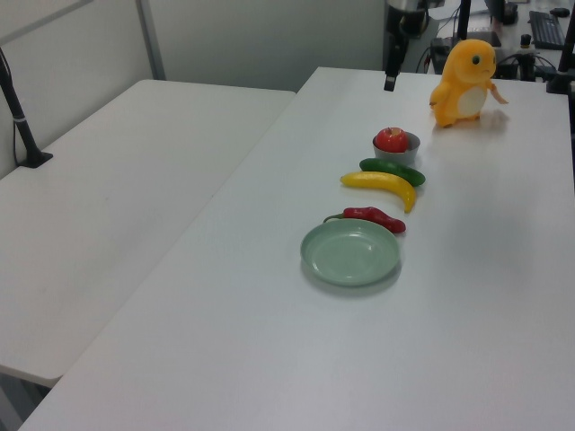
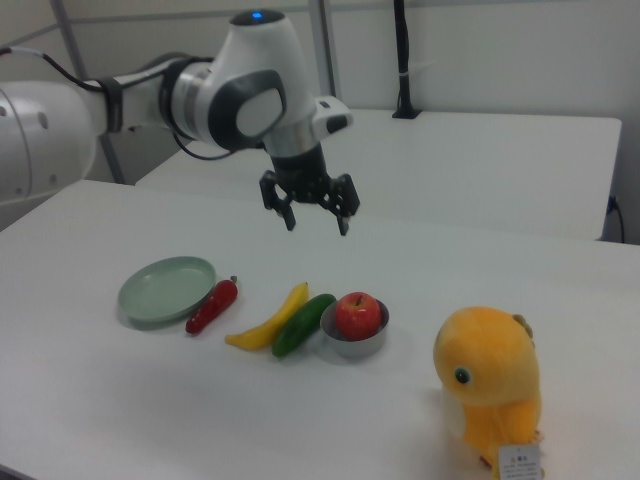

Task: Red apple placed in the center of the desktop
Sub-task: 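Move the open gripper down over the red apple in the grey bowl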

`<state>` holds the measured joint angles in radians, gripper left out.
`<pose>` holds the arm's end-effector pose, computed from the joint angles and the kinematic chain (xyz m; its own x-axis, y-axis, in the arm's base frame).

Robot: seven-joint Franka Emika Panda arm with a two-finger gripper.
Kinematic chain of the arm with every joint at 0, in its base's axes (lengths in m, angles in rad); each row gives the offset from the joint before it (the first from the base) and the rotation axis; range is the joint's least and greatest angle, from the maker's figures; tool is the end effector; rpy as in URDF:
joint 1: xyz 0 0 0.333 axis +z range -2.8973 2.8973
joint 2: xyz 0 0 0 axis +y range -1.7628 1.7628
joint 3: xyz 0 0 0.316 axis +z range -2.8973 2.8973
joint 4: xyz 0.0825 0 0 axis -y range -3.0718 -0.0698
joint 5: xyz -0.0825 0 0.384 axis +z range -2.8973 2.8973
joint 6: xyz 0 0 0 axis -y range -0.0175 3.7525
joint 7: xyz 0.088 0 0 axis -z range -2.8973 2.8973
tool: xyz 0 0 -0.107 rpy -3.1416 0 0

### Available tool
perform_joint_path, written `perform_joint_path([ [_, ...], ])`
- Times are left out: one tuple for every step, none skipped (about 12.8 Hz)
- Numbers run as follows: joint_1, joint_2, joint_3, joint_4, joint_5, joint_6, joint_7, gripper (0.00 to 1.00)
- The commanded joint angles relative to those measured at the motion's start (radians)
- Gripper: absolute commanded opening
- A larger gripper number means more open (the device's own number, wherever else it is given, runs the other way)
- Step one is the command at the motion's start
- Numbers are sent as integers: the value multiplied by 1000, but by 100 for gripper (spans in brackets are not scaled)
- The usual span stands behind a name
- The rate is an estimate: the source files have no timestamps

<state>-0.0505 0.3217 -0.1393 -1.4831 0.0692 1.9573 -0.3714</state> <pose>0.6646 -0.1104 0.5073 0.9734 0.1708 0.1528 0.1675 -0.9853 0.0344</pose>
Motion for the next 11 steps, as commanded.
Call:
perform_joint_path([
  [-6,49,-11,-45,-38,90,-53,100],
  [-9,53,-17,-68,-54,132,-61,100],
  [-9,54,-19,-88,-65,153,-67,100],
  [-9,66,-19,-107,-80,178,-72,100],
  [-9,82,-19,-112,-95,192,-72,100],
  [-9,95,-19,-112,-104,199,-72,100],
  [-11,109,-19,-118,-114,210,-70,100],
  [-11,118,-19,-138,-114,239,-70,100],
  [-11,123,-19,-158,-114,273,-70,100],
  [-9,128,-19,-170,-118,287,-70,100],
  [-9,137,-19,-174,-127,301,-69,100],
])
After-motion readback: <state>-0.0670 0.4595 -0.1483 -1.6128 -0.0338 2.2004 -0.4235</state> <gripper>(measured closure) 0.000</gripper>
